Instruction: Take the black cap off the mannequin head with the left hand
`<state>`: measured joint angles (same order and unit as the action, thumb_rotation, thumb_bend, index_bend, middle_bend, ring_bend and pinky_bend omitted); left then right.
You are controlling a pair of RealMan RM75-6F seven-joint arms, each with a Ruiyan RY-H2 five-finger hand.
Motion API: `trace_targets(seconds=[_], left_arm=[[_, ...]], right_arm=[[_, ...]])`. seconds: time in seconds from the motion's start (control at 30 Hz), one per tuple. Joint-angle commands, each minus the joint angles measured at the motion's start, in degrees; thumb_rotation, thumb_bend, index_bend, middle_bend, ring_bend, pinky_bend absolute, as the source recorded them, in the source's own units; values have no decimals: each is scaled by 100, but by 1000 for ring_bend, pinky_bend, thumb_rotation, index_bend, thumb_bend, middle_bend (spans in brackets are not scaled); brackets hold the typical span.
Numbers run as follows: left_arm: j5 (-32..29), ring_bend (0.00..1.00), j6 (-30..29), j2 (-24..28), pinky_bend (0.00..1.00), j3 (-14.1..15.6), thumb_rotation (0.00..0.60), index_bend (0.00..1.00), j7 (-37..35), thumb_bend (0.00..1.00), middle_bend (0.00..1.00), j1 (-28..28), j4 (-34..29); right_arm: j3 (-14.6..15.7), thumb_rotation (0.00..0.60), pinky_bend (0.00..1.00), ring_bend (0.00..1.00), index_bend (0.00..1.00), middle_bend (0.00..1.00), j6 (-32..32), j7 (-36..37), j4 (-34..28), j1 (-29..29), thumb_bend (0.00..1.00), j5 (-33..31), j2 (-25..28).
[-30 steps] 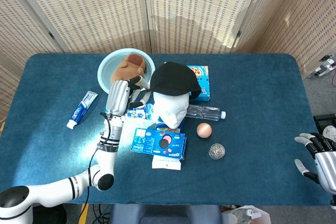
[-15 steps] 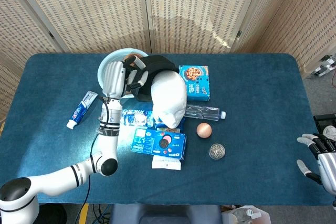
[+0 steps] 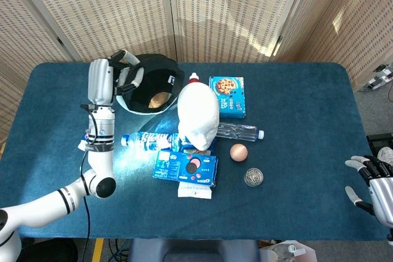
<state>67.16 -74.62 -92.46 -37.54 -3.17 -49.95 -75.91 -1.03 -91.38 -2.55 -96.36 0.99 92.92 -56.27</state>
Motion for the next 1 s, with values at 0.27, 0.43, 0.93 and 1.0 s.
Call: trace_targets(seconds=[0.27, 0.43, 0.93, 1.0], left_arm=[[329, 1000, -227, 805, 1000, 579, 600, 610, -427, 299, 1000, 801, -297], [581, 1000, -326, 1021, 1000, 981, 600, 613, -602, 299, 1000, 1122, -174], [1059, 1000, -309, 922, 1000, 1728, 600, 617, -1171, 298, 1000, 1381, 789], [1144, 1000, -287, 891, 1000, 1852, 600, 617, -1217, 297, 1000, 1406, 929]], right_arm=[[-5, 600, 295, 190, 327, 282, 68, -54, -43, -62, 286, 45, -17], [-3, 600, 295, 190, 327, 282, 108, -84, -64, -89, 286, 52, -23], [19, 600, 295, 190, 327, 282, 79, -235, -191, -66, 286, 71, -1], [21, 600, 295, 190, 327, 282, 61, -247, -207, -54, 286, 70, 10]])
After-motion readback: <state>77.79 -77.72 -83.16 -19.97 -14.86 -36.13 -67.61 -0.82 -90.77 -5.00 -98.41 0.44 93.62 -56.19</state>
